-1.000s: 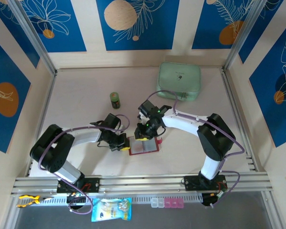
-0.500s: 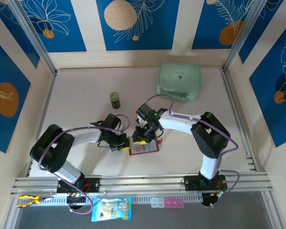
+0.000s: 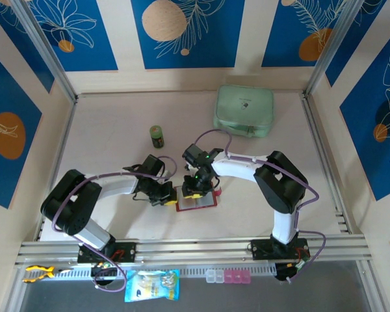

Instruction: Take the credit cards out of the card holder

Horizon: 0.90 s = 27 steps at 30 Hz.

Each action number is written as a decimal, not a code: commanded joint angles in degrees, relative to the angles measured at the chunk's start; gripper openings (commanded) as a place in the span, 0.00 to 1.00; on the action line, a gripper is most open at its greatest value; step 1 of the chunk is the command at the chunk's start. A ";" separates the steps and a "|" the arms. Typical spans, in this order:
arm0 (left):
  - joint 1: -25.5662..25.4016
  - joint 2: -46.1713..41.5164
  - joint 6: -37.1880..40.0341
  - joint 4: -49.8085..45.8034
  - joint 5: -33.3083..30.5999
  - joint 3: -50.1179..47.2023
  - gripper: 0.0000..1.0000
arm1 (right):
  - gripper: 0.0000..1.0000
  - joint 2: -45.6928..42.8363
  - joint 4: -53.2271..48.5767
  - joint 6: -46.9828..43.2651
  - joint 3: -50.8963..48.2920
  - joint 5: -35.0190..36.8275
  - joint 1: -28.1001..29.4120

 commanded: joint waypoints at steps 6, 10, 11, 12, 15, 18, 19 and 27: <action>-0.48 0.70 0.98 -4.73 -2.86 0.18 0.09 | 0.32 -0.24 -3.35 -1.32 0.49 3.55 0.03; -0.48 0.68 1.23 -5.49 -3.23 0.52 0.09 | 0.32 -1.15 -3.03 -1.32 -0.20 3.62 -0.17; -0.48 0.59 1.24 -5.73 -3.30 0.67 0.09 | 0.32 -1.35 -2.76 -1.38 -0.50 3.45 -0.30; -0.48 0.57 1.37 -6.09 -3.42 0.92 0.09 | 0.31 -1.55 -2.49 -1.56 -0.88 3.00 -0.44; -0.48 -0.17 1.59 -7.12 -3.78 1.96 0.09 | 0.30 -1.80 -1.66 -1.76 -1.88 1.83 -1.00; -0.45 -0.53 1.77 -8.23 -4.06 3.20 0.09 | 0.28 -2.32 -0.05 -1.74 -3.28 0.00 -1.83; -0.48 -0.62 1.89 -8.63 -4.12 3.62 0.09 | 0.27 -2.59 0.69 -1.75 -3.80 -0.69 -2.16; -0.82 -2.70 1.45 -10.13 -3.58 7.26 0.10 | 0.21 -4.87 7.80 -0.99 -9.82 -7.72 -6.25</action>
